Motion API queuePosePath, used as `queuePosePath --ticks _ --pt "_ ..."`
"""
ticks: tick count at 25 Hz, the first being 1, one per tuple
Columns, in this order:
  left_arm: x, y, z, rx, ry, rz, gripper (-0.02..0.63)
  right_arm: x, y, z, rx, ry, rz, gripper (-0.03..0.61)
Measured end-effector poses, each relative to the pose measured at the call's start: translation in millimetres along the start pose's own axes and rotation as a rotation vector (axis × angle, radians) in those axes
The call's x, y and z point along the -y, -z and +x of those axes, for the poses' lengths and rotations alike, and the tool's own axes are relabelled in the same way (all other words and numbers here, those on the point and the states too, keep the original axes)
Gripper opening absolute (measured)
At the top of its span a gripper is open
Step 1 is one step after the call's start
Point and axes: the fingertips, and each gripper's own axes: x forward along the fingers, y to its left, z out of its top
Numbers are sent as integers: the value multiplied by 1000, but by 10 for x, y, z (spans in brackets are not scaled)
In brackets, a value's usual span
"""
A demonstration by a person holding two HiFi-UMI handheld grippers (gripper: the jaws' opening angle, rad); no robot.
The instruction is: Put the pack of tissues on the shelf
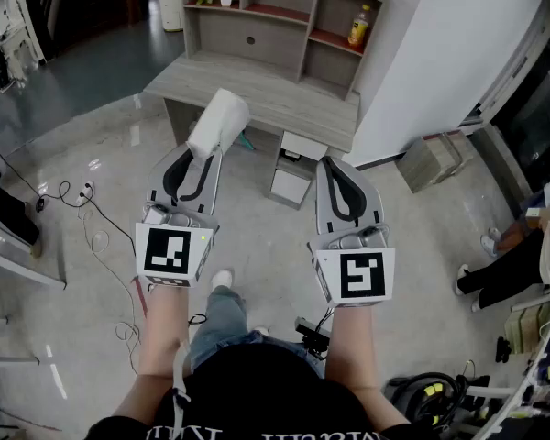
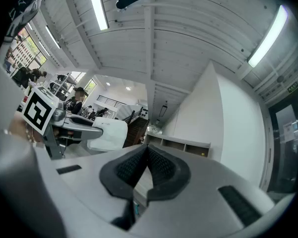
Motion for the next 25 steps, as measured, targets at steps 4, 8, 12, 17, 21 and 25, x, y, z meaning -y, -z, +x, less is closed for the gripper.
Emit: queuePosePath --ticks 4,8,12,17,21,25 --pt "-179 106 277 -3 -3 -1 103 65 74 326 -13 -5 -5 15" --pt "-391 226 579 -1 4 6 103 147 135 697 -8 11 4 15" --pt "-662 338 888 0 5 3 103 208 179 1114 -1 20 47 15" --pt "-1025 471 1282 2 16 -1 103 241 229 1661 -17 32 40 15" --pt "-1362 592 1574 15 24 -1 103 257 267 2092 -20 59 42 17" --pt "-1697 733 1834 23 31 -16 103 228 271 2491 -19 87 31 17"
